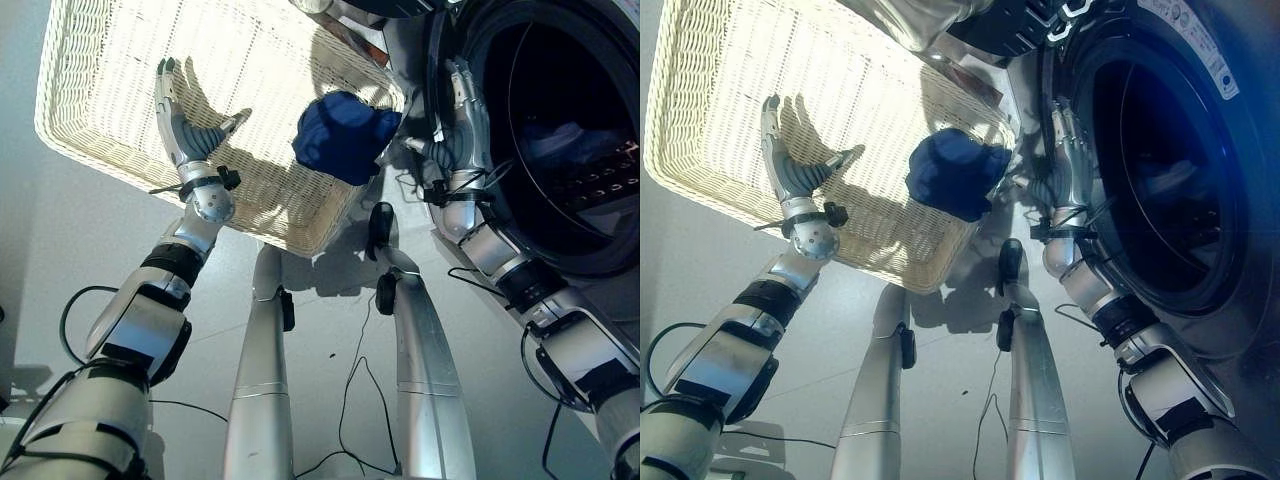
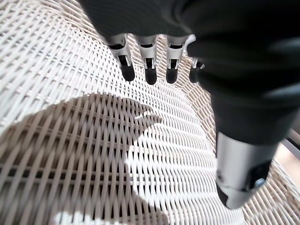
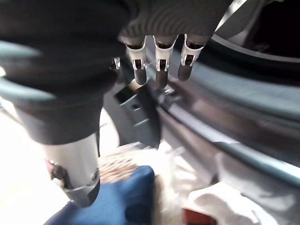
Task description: Put the clothes into the washing machine.
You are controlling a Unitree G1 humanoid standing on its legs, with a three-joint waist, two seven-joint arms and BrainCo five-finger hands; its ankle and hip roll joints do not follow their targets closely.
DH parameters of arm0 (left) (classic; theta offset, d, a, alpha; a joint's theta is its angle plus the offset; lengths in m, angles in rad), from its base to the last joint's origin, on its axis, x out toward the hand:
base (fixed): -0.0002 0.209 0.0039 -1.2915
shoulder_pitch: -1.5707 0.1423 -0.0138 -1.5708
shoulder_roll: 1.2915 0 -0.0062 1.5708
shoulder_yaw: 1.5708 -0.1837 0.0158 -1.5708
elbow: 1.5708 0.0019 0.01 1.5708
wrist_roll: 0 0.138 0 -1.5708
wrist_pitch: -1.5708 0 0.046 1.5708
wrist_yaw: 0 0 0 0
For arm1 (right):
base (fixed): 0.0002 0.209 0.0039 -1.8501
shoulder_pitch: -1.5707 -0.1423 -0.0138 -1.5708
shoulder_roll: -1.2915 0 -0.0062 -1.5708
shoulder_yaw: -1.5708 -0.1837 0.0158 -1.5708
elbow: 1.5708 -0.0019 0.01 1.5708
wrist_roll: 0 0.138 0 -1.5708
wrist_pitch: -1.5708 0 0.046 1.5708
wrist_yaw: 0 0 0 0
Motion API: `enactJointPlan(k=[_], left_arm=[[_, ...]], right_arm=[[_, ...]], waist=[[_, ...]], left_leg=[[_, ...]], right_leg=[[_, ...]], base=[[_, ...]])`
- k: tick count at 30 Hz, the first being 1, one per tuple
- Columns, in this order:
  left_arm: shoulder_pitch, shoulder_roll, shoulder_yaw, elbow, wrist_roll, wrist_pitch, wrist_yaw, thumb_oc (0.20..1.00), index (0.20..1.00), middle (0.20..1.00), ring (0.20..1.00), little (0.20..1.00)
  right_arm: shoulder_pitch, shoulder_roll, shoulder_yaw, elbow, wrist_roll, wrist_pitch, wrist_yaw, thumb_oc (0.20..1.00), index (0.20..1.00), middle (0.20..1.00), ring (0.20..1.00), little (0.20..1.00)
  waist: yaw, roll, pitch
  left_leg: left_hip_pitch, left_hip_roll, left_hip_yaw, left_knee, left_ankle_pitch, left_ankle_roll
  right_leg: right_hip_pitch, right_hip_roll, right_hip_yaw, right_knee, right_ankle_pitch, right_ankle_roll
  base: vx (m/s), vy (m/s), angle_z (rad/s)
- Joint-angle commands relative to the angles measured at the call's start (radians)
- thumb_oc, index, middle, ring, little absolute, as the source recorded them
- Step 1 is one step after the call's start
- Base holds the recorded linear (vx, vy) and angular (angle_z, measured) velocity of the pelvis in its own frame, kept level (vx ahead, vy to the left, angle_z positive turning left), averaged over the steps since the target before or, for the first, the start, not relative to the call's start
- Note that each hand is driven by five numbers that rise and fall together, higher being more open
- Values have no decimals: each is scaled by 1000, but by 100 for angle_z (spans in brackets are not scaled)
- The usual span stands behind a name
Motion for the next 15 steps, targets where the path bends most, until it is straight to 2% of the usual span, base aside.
enactJointPlan(k=[1,3,6,7,9,15], left_arm=[[-10,-33,72,-2,53,-10,39,1000,1000,1000,1000,1000],[-8,-34,80,-3,37,-9,52,1000,1000,1000,1000,1000],[-6,-39,88,-3,12,-8,64,1000,1000,1000,1000,1000],[-6,-43,104,5,-19,-12,68,1000,1000,1000,1000,1000],[-16,-44,113,25,-56,-17,63,1000,1000,1000,1000,1000],[-75,-49,111,107,-117,-40,22,1000,1000,1000,1000,1000]], right_arm=[[16,-23,46,-114,-72,-95,28,1000,1000,1000,1000,1000],[4,-26,68,-148,-102,-137,60,1000,1000,1000,1000,1000],[-8,-26,86,-160,-112,-150,80,1000,1000,1000,1000,1000],[-33,-22,109,-158,-102,-129,135,1000,1000,1000,1000,1000],[-63,-12,145,-135,-92,-89,172,1000,1000,1000,1000,1000],[-175,41,268,-12,-62,63,244,1000,1000,1000,1000,1000]], waist=[[-16,28,-18],[-12,28,-18],[-9,28,-18],[-4,28,-18],[2,27,-18],[22,27,-18]], left_leg=[[9,-61,69,160,-158,26],[10,-62,65,161,-155,25],[11,-63,64,165,-155,25],[11,-66,61,169,-155,24],[13,-68,57,170,-152,22],[14,-69,50,169,-143,18]], right_leg=[[123,71,-43,-271,164,91],[125,70,-44,-269,163,91],[126,69,-45,-266,163,91],[128,68,-48,-264,162,91],[130,67,-53,-263,164,90],[136,61,-68,-262,163,84]], base=[[0,0,0],[0,0,0],[1,-11,1],[3,-30,3],[1,-21,2],[-1,-16,0]])
